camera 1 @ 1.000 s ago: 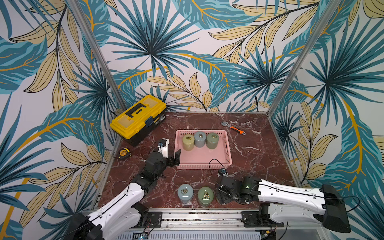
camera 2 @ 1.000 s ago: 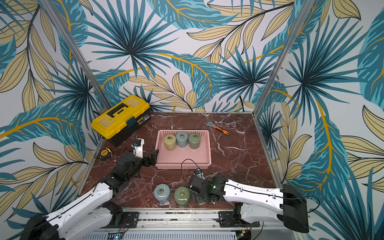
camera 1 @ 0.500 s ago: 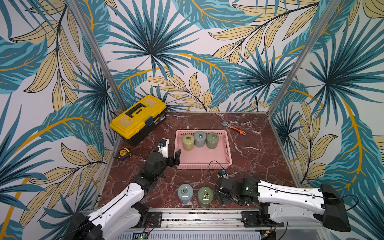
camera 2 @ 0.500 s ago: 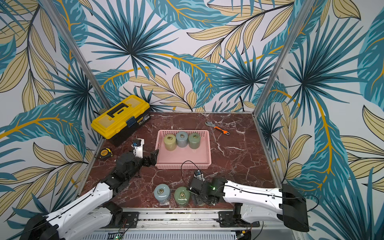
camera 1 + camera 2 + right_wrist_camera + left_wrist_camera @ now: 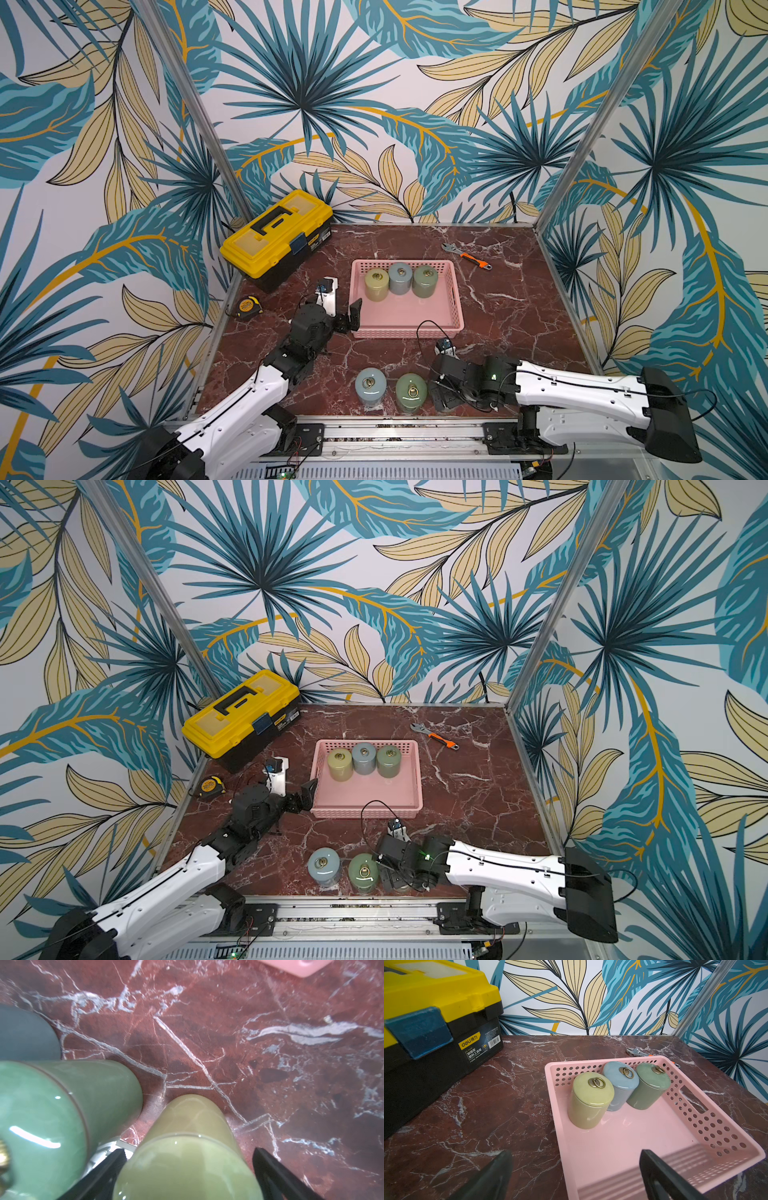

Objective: Take the tea canister out of the basket
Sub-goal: Place the tea canister at the center of the board, then pick up the tea canister from the basket.

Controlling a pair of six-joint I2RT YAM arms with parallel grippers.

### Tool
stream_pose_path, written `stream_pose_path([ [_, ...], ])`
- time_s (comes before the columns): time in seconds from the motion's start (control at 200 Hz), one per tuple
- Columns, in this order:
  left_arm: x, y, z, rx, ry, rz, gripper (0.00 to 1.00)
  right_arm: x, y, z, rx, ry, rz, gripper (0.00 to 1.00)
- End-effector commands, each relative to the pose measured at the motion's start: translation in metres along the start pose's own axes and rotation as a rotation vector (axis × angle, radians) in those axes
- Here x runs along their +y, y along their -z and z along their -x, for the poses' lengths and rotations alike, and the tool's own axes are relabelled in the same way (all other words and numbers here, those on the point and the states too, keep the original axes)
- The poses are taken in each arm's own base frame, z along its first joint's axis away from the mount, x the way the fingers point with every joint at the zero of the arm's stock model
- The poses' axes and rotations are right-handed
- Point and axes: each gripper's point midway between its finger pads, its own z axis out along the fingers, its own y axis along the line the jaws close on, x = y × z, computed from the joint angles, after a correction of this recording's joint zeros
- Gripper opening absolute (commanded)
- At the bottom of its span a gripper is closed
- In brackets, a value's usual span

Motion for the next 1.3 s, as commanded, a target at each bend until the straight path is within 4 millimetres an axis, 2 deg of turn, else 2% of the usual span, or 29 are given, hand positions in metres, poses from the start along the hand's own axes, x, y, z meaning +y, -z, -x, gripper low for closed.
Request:
stream_pose_path([
  [0.0, 0.004, 0.0, -0.009, 0.009, -0.009, 0.004, 1.0, -0.002, 0.012, 0.011, -0.044, 0.015, -0.02, 0.99],
  [0.265, 0.001, 0.004, -0.004, -0.006, -0.025, -0.008, 1.0, -0.001, 0.03, 0.038, -0.124, 0.055, -0.042, 0.99],
  [0.461, -0.009, 0.006, 0.009, -0.001, -0.056, -0.049, 1.0, -0.009, 0.04, 0.061, -0.161, 0.063, -0.055, 0.99],
  [0.571, -0.015, 0.005, 0.019, 0.035, -0.078, -0.06, 1.0, -0.018, 0.044, 0.075, -0.173, 0.061, -0.066, 0.99],
  [0.651, -0.026, 0.0, 0.02, 0.08, -0.094, -0.106, 1.0, -0.028, 0.046, 0.086, -0.184, 0.062, -0.082, 0.99],
  [0.876, -0.038, -0.021, 0.021, 0.204, -0.083, -0.131, 1.0, -0.053, 0.051, 0.119, -0.23, 0.036, -0.088, 0.99],
  [1.172, -0.046, -0.037, 0.036, 0.289, -0.09, -0.128, 1.0, -0.088, 0.043, 0.151, -0.27, -0.033, -0.078, 0.99],
  [1.187, -0.045, -0.036, 0.032, 0.314, -0.091, -0.123, 1.0, -0.089, 0.042, 0.153, -0.271, -0.038, -0.075, 0.99],
  [1.297, -0.046, -0.038, 0.034, 0.361, -0.092, -0.111, 1.0, -0.097, 0.035, 0.164, -0.289, -0.075, -0.029, 0.99],
])
